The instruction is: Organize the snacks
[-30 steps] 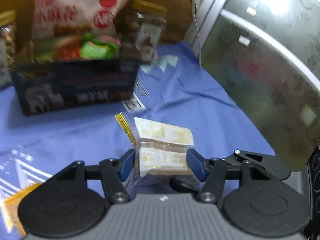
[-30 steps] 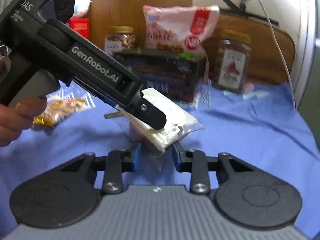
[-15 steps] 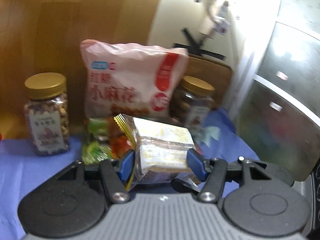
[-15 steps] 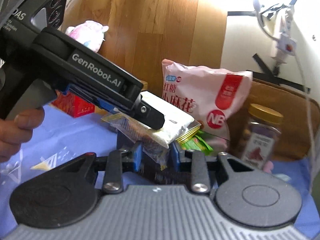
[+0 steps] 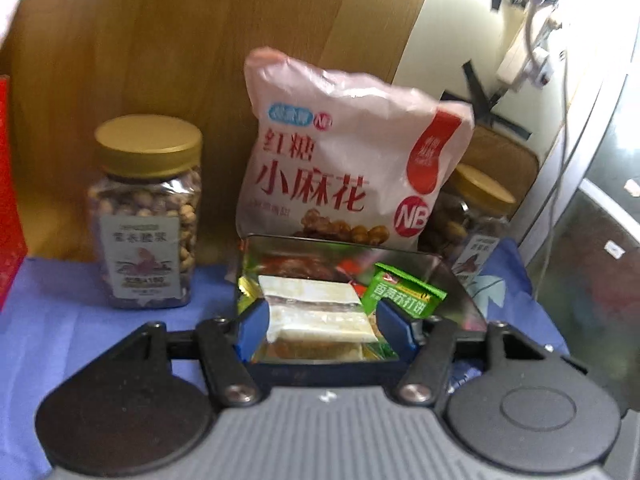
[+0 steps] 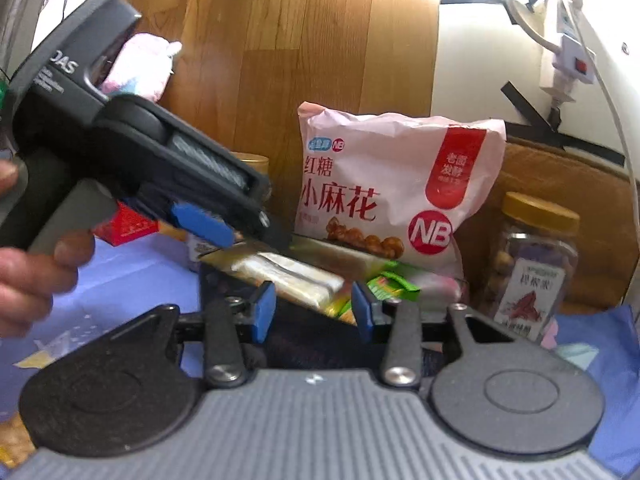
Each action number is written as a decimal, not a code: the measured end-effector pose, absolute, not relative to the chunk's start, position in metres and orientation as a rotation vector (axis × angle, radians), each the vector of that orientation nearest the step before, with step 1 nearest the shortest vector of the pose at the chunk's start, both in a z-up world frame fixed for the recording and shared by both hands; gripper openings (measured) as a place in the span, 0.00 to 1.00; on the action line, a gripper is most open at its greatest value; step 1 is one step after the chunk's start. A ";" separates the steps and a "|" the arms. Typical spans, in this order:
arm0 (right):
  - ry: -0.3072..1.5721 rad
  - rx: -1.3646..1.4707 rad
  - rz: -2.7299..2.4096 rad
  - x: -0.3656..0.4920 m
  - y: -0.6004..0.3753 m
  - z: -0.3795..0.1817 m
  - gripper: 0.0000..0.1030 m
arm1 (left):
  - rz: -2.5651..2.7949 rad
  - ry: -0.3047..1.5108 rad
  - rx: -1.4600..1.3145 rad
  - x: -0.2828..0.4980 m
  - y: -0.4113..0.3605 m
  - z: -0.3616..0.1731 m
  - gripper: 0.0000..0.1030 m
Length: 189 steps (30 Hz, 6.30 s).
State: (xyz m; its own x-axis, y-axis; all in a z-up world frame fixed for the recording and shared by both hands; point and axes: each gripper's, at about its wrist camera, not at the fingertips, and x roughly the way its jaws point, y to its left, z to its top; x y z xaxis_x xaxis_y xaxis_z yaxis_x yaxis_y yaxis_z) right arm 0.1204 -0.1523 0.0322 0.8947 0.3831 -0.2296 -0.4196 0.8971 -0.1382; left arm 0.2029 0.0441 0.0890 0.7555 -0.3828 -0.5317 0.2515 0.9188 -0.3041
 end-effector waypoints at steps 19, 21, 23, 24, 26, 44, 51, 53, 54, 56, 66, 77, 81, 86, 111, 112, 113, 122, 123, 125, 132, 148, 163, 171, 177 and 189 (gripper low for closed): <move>0.486 0.076 0.515 0.048 -0.153 -0.021 0.47 | -0.131 0.688 -0.116 0.079 0.088 0.047 0.60; 0.488 0.073 0.511 0.044 -0.151 -0.023 0.47 | -0.101 0.686 -0.091 0.073 0.086 0.045 0.60; 0.477 0.067 0.505 0.040 -0.149 -0.023 0.47 | -0.095 0.686 -0.076 0.069 0.082 0.043 0.61; 0.474 0.068 0.501 0.038 -0.150 -0.024 0.47 | -0.097 0.687 -0.072 0.068 0.080 0.042 0.61; 0.468 0.073 0.491 0.036 -0.151 -0.024 0.47 | -0.097 0.689 -0.062 0.067 0.077 0.042 0.61; 0.417 0.146 0.477 0.033 -0.162 -0.024 0.55 | -0.069 0.693 -0.007 0.068 0.068 0.037 0.69; 0.411 0.177 0.442 0.034 -0.168 -0.024 0.56 | -0.126 0.567 -0.019 0.067 0.064 0.042 0.73; 0.380 0.205 0.419 0.030 -0.174 -0.024 0.56 | -0.148 0.511 -0.019 0.064 0.062 0.042 0.73; 0.362 0.223 0.406 0.028 -0.177 -0.024 0.56 | -0.155 0.483 -0.014 0.062 0.061 0.042 0.73; 0.338 0.261 0.379 0.025 -0.184 -0.025 0.56 | -0.159 0.446 -0.008 0.057 0.059 0.043 0.73; 0.385 0.306 0.304 0.040 -0.188 -0.027 0.57 | -0.147 0.468 -0.090 0.055 0.070 0.036 0.74; 0.435 0.247 0.391 0.042 -0.178 -0.028 0.57 | -0.056 0.350 -0.066 0.042 0.077 0.041 0.92; 0.415 0.243 0.403 0.039 -0.179 -0.027 0.57 | -0.038 0.339 -0.029 0.038 0.069 0.040 0.96; 0.395 0.244 0.433 0.037 -0.179 -0.026 0.57 | 0.029 0.346 -0.019 0.022 0.070 0.038 1.00; 0.397 0.223 0.450 0.037 -0.177 -0.025 0.61 | 0.150 0.305 -0.073 0.014 0.090 0.027 1.00; 0.400 0.219 0.449 0.038 -0.176 -0.024 0.61 | 0.149 0.306 -0.069 0.014 0.089 0.027 1.00; 0.401 0.215 0.449 0.038 -0.176 -0.024 0.61 | 0.143 0.308 -0.066 0.015 0.089 0.027 1.00; 0.407 0.200 0.461 0.038 -0.173 -0.025 0.65 | 0.093 0.366 -0.128 0.019 0.098 0.025 1.00; 0.406 0.198 0.463 0.038 -0.173 -0.025 0.65 | 0.095 0.372 -0.135 0.020 0.100 0.025 1.00; 0.404 0.196 0.467 0.038 -0.173 -0.025 0.65 | 0.095 0.381 -0.150 0.020 0.102 0.024 1.00; 0.397 0.194 0.476 0.037 -0.173 -0.024 0.66 | 0.087 0.394 -0.147 0.021 0.101 0.023 1.00; 0.337 0.176 0.432 0.014 -0.175 -0.023 0.74 | 0.094 0.397 -0.168 0.003 0.111 0.025 1.00; 0.402 -0.255 0.587 -0.005 -0.071 -0.017 0.74 | 0.124 0.453 -0.262 0.012 0.134 0.019 1.00; 0.510 -0.251 0.567 0.022 -0.057 -0.026 0.63 | 0.120 0.461 -0.267 0.013 0.135 0.017 1.00; 0.496 -0.243 0.568 0.005 -0.092 -0.020 0.59 | 0.108 0.460 -0.251 0.014 0.132 0.017 1.00; 0.415 -0.191 0.189 -0.032 -0.206 -0.014 0.73 | -0.001 0.441 -0.113 0.010 0.098 0.019 1.00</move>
